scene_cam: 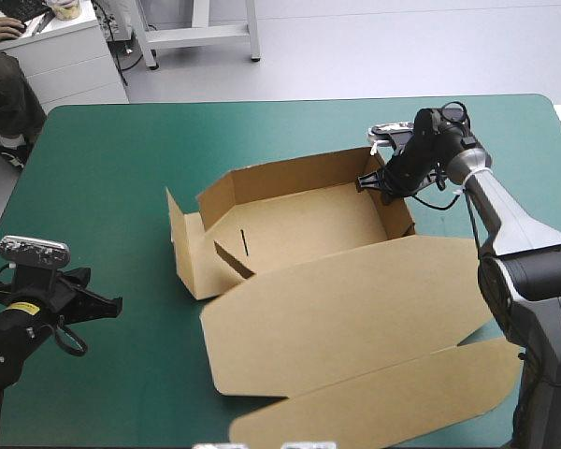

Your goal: Fold the box

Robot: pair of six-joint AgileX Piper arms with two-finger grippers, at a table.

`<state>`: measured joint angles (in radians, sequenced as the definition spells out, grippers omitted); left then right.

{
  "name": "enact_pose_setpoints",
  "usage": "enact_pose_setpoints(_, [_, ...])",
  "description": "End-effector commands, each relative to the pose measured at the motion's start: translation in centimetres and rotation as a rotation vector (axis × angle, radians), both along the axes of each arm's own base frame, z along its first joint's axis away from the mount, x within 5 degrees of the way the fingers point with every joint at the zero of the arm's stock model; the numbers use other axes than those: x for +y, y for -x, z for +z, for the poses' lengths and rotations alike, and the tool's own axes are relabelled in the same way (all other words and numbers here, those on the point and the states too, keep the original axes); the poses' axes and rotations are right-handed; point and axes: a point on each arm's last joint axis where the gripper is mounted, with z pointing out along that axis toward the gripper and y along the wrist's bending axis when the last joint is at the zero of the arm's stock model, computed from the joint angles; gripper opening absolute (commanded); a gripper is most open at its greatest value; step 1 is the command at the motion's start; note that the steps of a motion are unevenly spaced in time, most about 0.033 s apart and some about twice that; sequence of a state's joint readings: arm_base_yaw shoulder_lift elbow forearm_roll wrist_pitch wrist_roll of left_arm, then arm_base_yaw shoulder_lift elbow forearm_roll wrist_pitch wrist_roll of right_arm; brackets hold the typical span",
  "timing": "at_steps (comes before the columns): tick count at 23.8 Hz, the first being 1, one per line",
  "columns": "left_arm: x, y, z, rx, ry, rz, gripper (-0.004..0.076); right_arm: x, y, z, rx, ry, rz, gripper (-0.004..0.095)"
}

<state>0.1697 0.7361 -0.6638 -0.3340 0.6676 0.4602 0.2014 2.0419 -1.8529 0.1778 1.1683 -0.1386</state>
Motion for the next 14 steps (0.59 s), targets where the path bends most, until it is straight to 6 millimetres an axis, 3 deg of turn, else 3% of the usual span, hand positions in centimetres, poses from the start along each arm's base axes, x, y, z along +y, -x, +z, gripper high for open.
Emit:
enact_pose_setpoints(1, [0.1,-0.2,1.4,-0.092,0.021,0.026,-0.0010,-1.5,2.0,6.2,-0.127,-0.014,0.047,-0.0020])
enact_pose_setpoints(10, [0.1,-0.3,1.5,-0.108,0.030,0.040,-0.0010,-7.2,6.1,14.0,-0.308,-0.201,0.027,-0.0020])
enact_pose_setpoints(14, [0.1,-0.3,1.6,-0.111,0.029,0.041,-0.0010,-9.2,9.3,18.2,-0.449,-0.268,0.018,-0.0021])
